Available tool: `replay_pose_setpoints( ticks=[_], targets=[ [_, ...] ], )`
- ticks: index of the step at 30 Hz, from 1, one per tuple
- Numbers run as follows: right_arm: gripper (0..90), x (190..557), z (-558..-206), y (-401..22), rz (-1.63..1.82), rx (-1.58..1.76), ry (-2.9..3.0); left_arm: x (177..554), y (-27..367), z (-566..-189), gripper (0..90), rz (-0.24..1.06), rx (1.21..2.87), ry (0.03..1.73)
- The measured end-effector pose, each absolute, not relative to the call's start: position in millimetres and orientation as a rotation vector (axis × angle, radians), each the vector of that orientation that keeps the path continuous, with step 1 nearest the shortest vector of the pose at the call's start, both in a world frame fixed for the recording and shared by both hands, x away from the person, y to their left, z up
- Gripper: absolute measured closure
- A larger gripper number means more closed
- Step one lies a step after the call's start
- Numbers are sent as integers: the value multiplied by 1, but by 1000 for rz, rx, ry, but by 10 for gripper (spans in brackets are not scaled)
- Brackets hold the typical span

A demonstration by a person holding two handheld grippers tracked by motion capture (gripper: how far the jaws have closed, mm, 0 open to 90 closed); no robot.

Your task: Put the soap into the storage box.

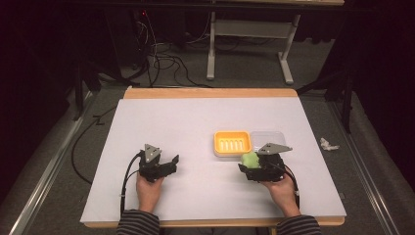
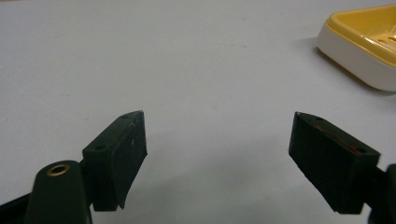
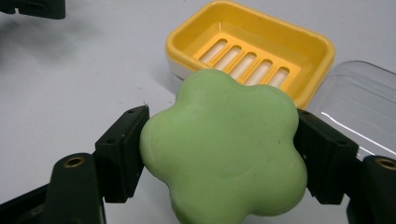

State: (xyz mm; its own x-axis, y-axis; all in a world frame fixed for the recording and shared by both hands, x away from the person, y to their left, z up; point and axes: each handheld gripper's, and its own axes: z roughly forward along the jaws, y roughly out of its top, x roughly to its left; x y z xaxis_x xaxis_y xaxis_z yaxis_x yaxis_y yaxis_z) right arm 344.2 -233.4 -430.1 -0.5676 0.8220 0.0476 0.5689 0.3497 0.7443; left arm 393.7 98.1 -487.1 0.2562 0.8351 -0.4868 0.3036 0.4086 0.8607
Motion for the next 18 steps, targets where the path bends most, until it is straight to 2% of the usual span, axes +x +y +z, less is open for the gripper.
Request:
replay_pose_setpoints(
  ticks=[18],
  targets=[
    [270, 356, -420, -233, 1101, 1250, 2281, 394, 98, -487, 195, 496, 1148, 1313]
  ],
)
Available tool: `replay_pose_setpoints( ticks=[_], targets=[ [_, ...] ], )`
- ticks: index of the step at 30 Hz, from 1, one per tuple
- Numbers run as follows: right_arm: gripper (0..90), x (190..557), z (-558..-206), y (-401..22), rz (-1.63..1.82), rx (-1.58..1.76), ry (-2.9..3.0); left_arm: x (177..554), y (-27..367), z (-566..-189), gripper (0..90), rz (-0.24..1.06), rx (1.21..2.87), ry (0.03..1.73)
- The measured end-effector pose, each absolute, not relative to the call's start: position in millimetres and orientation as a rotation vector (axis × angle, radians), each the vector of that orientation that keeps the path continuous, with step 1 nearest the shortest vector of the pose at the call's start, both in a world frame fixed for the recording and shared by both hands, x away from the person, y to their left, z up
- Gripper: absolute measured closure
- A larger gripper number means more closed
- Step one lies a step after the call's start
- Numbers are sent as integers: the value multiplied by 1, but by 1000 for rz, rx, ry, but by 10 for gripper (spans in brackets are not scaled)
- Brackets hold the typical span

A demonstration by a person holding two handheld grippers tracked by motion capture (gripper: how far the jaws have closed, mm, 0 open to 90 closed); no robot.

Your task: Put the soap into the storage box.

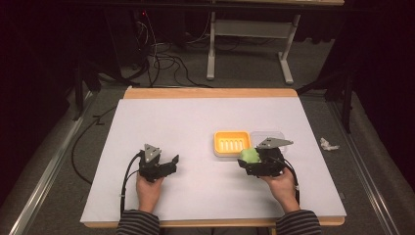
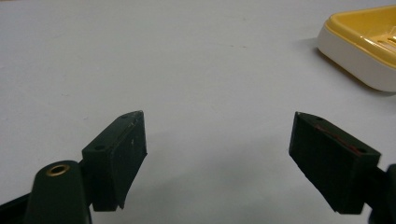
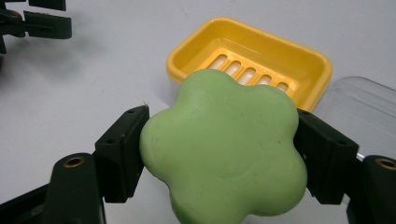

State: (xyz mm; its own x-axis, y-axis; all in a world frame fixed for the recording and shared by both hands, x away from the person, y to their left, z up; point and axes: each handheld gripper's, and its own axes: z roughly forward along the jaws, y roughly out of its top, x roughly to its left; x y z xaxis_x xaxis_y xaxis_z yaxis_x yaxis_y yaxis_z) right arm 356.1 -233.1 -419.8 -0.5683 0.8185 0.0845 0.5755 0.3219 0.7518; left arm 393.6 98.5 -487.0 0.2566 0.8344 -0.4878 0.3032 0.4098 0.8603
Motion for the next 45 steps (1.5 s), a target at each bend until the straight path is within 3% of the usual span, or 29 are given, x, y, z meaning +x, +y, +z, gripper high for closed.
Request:
replay_pose_setpoints(
  ticks=[45],
  targets=[
    [269, 404, -420, -215, 1061, 1286, 2304, 394, 99, -487, 196, 490, 1146, 1316]
  ],
)
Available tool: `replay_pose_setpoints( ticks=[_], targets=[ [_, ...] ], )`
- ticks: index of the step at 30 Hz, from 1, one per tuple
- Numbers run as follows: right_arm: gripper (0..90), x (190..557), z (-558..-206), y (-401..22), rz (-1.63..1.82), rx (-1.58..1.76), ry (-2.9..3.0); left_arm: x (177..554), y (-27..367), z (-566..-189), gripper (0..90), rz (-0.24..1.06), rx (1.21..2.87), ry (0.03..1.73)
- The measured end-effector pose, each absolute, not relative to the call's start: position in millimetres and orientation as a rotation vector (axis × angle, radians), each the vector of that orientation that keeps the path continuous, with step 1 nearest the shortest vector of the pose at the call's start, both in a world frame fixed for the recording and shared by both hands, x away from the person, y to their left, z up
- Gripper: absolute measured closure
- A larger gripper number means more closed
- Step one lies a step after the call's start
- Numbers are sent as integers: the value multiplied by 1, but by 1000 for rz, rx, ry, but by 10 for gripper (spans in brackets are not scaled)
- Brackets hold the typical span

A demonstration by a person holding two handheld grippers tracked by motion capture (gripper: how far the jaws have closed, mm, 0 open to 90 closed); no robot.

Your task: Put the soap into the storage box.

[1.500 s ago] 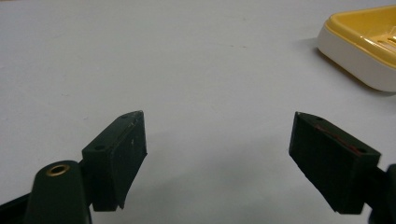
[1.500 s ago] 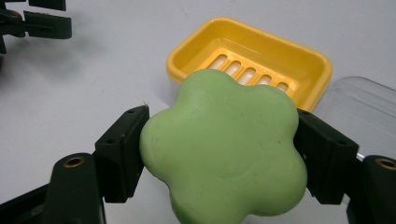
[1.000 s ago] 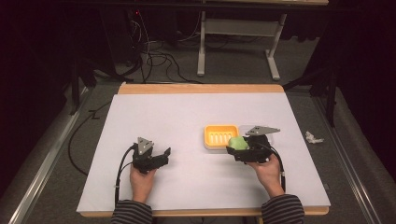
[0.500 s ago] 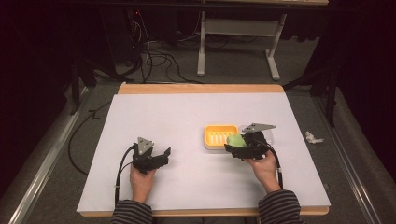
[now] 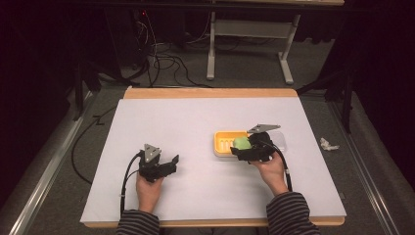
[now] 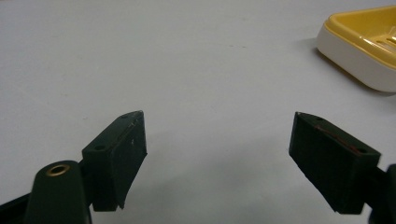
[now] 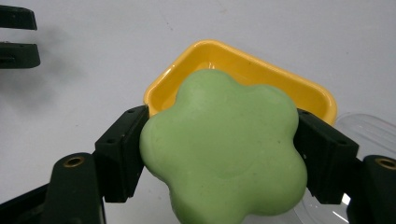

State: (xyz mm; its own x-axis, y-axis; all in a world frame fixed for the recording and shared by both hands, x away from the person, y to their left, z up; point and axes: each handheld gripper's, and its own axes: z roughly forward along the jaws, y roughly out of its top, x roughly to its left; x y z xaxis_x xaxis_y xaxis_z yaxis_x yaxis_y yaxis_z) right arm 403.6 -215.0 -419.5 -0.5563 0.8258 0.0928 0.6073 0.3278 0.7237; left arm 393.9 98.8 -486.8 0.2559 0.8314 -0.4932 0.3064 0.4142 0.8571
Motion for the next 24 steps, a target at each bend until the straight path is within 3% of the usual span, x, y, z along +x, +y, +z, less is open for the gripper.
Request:
replay_pose_setpoints(
  ticks=[24],
  targets=[
    [269, 431, -431, -192, 960, 1285, 2336, 394, 99, -487, 197, 489, 1148, 1316]
  ],
)
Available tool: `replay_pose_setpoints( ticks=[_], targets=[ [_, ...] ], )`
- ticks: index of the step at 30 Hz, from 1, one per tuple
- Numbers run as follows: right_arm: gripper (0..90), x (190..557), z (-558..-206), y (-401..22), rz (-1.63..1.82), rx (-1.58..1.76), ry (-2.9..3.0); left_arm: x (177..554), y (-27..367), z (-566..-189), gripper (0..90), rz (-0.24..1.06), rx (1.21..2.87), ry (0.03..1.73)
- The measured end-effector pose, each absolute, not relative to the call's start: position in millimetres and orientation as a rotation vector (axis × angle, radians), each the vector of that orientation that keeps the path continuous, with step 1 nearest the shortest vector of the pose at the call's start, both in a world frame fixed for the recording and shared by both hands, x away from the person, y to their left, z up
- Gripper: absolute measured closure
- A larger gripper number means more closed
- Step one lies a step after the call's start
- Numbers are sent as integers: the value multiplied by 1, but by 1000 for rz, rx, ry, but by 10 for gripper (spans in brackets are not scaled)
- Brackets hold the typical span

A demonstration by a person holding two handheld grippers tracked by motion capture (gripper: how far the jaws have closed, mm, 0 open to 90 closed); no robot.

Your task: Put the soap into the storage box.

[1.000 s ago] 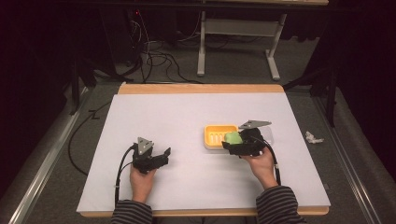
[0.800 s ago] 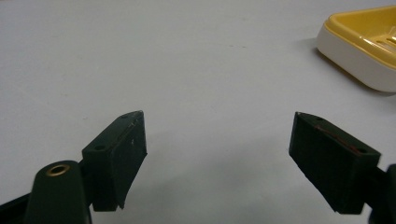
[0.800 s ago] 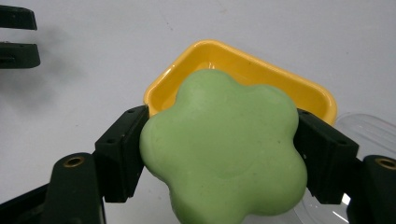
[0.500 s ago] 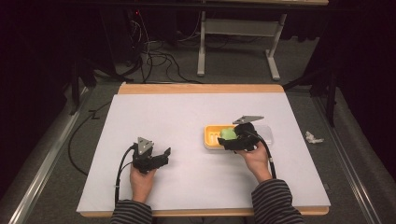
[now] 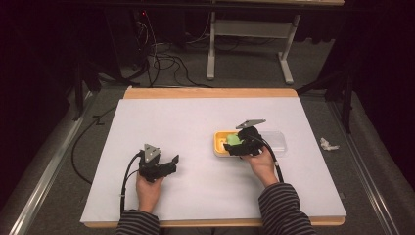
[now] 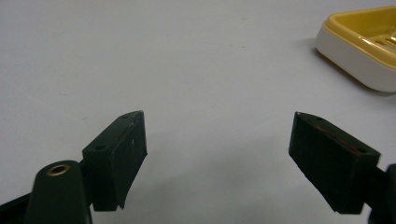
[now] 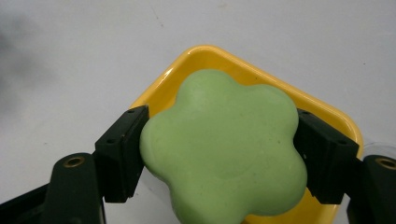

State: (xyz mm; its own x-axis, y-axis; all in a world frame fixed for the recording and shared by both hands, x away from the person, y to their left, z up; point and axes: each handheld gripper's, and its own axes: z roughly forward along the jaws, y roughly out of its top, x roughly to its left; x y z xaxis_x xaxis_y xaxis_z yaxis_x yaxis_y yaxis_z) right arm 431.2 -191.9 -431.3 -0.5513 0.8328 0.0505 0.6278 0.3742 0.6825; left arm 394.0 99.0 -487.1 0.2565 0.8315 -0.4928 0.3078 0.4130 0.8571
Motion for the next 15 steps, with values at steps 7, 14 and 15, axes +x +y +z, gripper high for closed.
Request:
replay_pose_setpoints(
  ticks=[7, 14, 15],
  targets=[
    [269, 437, -435, -192, 948, 1310, 2317, 394, 99, -487, 197, 486, 1147, 1315],
    [268, 444, -442, -188, 929, 1328, 2324, 394, 99, -487, 196, 487, 1148, 1312],
    [267, 445, -444, -187, 921, 1333, 2314, 394, 99, -487, 196, 486, 1148, 1311]
  ],
)
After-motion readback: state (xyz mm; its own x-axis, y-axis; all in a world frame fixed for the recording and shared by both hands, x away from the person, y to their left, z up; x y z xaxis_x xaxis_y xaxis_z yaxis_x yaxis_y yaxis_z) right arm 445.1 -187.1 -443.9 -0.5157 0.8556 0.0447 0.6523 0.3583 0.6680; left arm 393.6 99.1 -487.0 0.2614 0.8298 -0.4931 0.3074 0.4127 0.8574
